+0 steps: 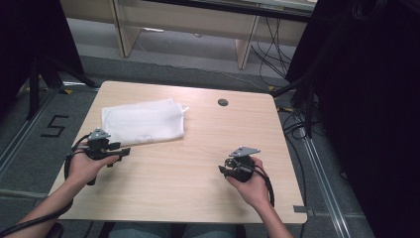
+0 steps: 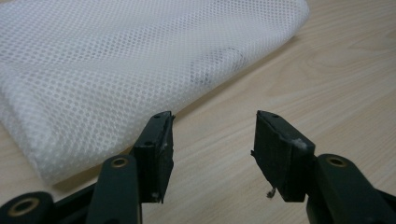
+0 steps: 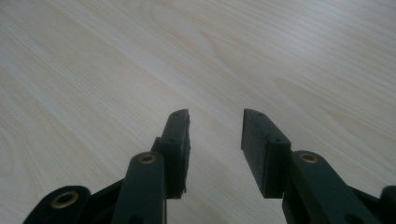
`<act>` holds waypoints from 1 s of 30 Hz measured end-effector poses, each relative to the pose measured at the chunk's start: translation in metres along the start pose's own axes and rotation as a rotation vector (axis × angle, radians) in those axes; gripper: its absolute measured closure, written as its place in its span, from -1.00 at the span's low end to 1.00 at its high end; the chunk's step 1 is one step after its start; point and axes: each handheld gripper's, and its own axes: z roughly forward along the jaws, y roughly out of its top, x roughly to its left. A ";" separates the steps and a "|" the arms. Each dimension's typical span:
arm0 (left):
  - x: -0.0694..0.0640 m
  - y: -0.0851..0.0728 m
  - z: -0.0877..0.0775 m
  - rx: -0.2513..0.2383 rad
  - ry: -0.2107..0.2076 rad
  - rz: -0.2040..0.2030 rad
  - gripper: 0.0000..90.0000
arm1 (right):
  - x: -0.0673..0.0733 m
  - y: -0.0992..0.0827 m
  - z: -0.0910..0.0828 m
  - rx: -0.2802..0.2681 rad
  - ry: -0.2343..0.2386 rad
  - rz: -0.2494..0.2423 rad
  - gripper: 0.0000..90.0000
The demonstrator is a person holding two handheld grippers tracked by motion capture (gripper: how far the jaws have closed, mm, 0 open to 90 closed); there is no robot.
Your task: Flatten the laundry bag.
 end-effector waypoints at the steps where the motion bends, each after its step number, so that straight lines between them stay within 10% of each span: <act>1: -0.001 0.001 0.001 -0.002 0.002 -0.004 0.07 | -0.002 -0.001 0.000 -0.008 -0.006 -0.016 0.41; 16: -0.010 0.015 0.024 -0.035 -0.034 0.008 0.05 | -0.009 -0.006 -0.003 0.002 -0.011 0.024 0.58; 22: -0.012 0.032 0.031 -0.008 -0.087 0.043 0.02 | -0.001 -0.003 -0.006 -0.001 -0.011 0.046 0.55; 27: -0.010 0.052 0.050 0.042 -0.070 0.053 0.00 | -0.003 -0.004 -0.005 -0.012 -0.013 0.006 0.53; 30: -0.007 0.057 0.064 0.081 -0.040 0.077 0.00 | -0.002 -0.006 -0.005 -0.004 0.010 0.071 0.53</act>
